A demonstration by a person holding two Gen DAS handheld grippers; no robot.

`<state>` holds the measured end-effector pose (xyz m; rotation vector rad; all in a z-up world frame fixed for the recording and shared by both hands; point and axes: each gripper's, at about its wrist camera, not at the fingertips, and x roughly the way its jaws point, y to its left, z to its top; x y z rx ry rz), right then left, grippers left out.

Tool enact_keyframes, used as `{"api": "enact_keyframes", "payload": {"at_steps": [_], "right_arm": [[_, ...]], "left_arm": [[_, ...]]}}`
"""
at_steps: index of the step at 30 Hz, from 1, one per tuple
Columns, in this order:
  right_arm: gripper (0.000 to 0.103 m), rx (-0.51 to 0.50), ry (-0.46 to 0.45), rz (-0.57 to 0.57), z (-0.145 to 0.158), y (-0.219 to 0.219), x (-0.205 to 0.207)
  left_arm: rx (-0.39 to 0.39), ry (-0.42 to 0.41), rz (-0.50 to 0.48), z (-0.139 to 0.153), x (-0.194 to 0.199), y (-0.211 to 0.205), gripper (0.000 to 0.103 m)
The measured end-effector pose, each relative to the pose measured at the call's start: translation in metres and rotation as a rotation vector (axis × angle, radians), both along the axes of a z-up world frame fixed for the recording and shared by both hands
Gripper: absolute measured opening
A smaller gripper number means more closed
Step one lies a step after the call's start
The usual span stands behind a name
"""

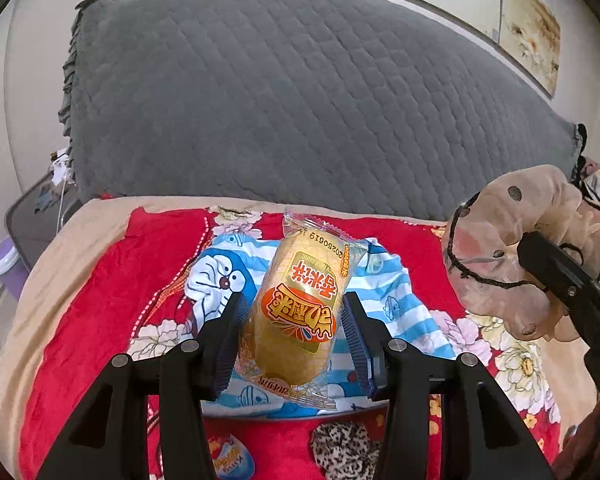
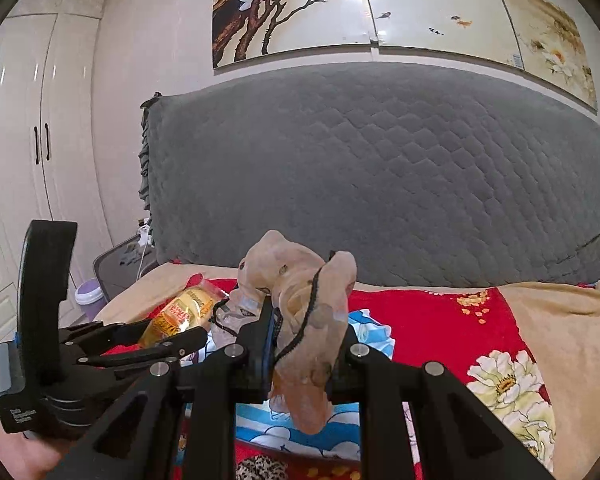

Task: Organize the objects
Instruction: 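Carry the scrunchie and cake in both grippers over the striped Doraemon shirt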

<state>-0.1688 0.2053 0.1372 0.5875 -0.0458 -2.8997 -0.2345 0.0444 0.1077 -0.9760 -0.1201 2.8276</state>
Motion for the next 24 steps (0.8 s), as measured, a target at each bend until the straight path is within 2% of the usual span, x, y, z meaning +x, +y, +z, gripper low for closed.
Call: {"api": "enact_keyframes", "payload": {"at_steps": [9, 17, 24], "right_arm": [[0.019, -0.015, -0.001, -0.012, -0.010, 0.010, -0.016], [0.019, -0.005, -0.012, -0.016, -0.024, 0.014, -0.034], [0.019, 0.007, -0.059, -0.013, -0.050, 0.013, -0.052]], "left_arm": [[0.023, -0.010, 0.009, -0.011, -0.027, -0.001, 0.050], [-0.028, -0.016, -0.006, -0.026, -0.041, 0.005, 0.050], [-0.035, -0.031, -0.013, -0.046, -0.052, 0.008, 0.050]]}}
